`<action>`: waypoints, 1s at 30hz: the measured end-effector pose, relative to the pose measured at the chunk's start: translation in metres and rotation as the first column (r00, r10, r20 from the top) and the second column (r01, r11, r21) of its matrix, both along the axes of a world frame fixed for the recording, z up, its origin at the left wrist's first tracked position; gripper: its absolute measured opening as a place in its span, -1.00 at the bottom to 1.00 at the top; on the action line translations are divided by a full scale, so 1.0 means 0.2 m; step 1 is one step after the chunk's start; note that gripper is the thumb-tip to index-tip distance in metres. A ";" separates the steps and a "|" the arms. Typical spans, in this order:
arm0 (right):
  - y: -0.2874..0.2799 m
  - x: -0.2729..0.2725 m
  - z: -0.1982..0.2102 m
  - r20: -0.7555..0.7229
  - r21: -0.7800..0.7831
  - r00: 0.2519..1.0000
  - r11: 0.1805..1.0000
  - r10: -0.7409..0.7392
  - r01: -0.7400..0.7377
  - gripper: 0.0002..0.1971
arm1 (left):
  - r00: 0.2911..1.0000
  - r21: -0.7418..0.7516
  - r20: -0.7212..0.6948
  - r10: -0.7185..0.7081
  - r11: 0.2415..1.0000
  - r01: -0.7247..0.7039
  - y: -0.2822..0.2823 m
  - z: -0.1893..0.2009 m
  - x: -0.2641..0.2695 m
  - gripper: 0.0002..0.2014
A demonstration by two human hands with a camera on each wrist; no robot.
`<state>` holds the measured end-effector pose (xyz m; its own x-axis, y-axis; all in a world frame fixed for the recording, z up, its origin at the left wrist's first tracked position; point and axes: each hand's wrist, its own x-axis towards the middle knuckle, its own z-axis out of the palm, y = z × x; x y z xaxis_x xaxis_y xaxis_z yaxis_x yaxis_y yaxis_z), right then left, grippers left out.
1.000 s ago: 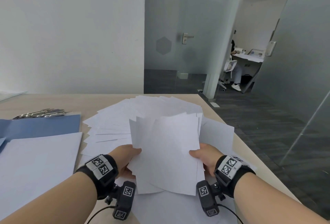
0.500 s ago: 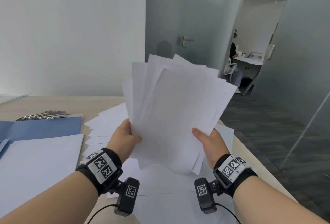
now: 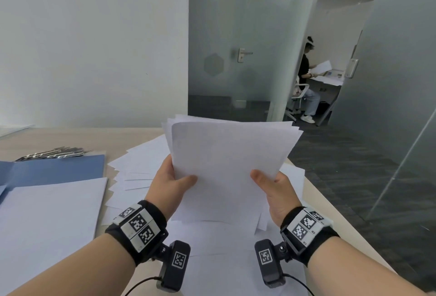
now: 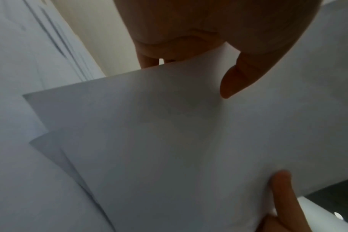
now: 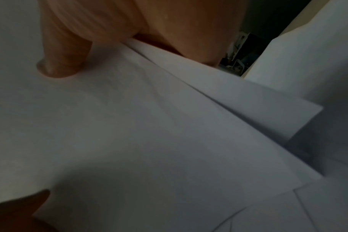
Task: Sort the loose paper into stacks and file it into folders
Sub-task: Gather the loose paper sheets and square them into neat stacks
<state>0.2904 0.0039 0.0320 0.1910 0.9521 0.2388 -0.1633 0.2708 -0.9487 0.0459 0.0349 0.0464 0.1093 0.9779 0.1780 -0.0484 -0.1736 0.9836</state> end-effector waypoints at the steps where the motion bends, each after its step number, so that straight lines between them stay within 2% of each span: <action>1: 0.00 -0.01 0.01 0.009 0.006 1.000 1.000 -0.005 0.005 -0.52 | 1.000 0.012 0.002 -0.001 1.000 0.001 0.00 0.01 0.01 -0.46; 6: -0.01 -0.02 0.06 0.016 0.036 1.000 0.999 0.001 -0.001 -0.57 | 0.999 0.047 0.034 0.014 0.999 -0.015 0.00 0.04 0.01 -0.55; 9: -0.01 -0.02 0.04 0.017 0.010 1.000 1.000 0.003 -0.003 -0.62 | 0.999 0.053 0.003 0.040 0.998 -0.040 -0.02 0.02 0.00 -0.57; 12: -0.02 -0.03 0.03 0.005 -0.015 1.000 1.000 -0.006 0.006 -0.71 | 0.998 0.027 -0.006 0.060 0.998 -0.059 -0.02 0.02 0.01 -0.73; 16: -0.01 -0.05 0.07 -0.008 -0.016 1.000 1.000 -0.018 0.018 -0.63 | 0.998 0.009 0.010 0.066 0.998 -0.066 -0.02 0.05 0.01 -0.85; 20: -0.02 -0.03 0.03 0.013 -0.049 1.000 0.999 -0.013 0.014 -0.60 | 0.996 -0.008 0.043 0.082 0.997 -0.082 -0.03 0.01 -0.01 -0.82; 23: -0.05 -0.04 0.00 0.006 -0.091 1.000 0.996 -0.021 0.021 -0.72 | 0.998 -0.023 0.032 0.063 0.998 -0.062 -0.05 -0.02 -0.01 -0.79; 30: -0.04 -0.06 0.11 0.043 -0.094 0.999 0.995 -0.012 0.016 -0.78 | 0.999 0.016 0.010 0.049 0.999 -0.049 -0.03 0.07 -0.01 -0.79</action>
